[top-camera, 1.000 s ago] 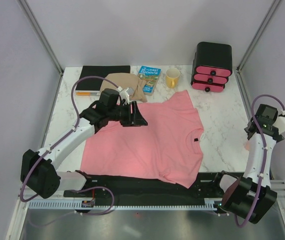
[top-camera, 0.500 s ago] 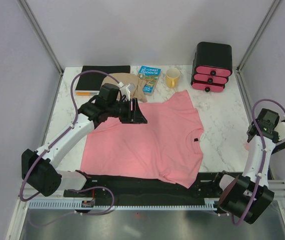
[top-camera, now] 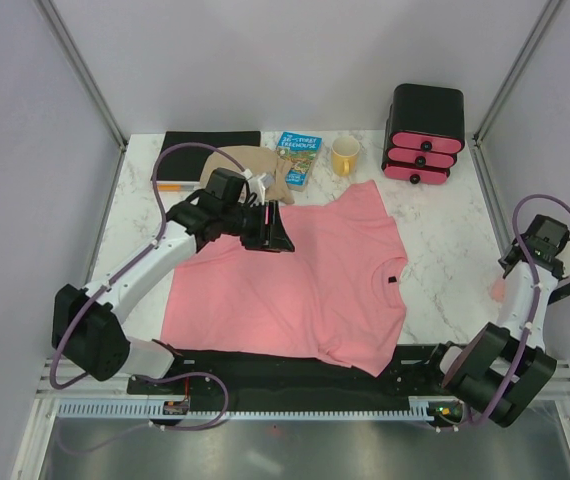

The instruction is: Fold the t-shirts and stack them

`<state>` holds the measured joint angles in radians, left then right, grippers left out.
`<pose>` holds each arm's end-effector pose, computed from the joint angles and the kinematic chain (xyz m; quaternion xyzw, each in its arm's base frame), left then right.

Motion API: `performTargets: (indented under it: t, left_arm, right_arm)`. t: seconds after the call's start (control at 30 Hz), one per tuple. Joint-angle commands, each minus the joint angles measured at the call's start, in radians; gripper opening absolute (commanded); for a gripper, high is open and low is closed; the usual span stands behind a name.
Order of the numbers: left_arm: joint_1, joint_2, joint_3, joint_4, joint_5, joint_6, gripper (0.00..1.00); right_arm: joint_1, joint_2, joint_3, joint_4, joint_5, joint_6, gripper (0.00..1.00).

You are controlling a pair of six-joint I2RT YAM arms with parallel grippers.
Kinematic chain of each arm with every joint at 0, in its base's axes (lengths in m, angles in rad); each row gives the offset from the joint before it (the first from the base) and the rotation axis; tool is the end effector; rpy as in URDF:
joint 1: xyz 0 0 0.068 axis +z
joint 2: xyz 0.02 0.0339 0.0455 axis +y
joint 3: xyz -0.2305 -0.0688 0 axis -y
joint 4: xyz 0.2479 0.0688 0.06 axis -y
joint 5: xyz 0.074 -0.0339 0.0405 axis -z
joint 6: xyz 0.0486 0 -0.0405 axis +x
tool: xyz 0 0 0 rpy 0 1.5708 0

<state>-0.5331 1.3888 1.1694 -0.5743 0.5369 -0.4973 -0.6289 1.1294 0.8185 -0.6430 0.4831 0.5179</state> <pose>0.2582 -0.1812 0.2623 0.1164 0.8904 -0.3936 0.1969 0.1837 -0.1616 0.2077 0.5629 0.7378 -0.2439 0.2817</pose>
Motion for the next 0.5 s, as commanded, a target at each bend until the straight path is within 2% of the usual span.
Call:
performTargets:
  t: [0.0,0.1,0.3,0.47]
  left_arm:
    - [0.007,0.016,0.053,0.010,0.038,0.046,0.54]
    - [0.007,0.032,0.064,0.011,0.041,0.048,0.54]
    - [0.007,0.058,0.075,0.013,0.048,0.045,0.54]
    - [0.007,0.069,0.081,0.017,0.048,0.042,0.54]
  right_arm:
    - [-0.028,0.026,0.002,0.066,-0.054,0.011,0.91]
    - [-0.041,0.058,0.004,0.071,-0.046,0.016,0.96]
    - [-0.051,0.112,0.016,0.072,0.002,0.008,0.95]
    - [-0.058,0.161,0.022,0.095,-0.040,0.005,0.95]
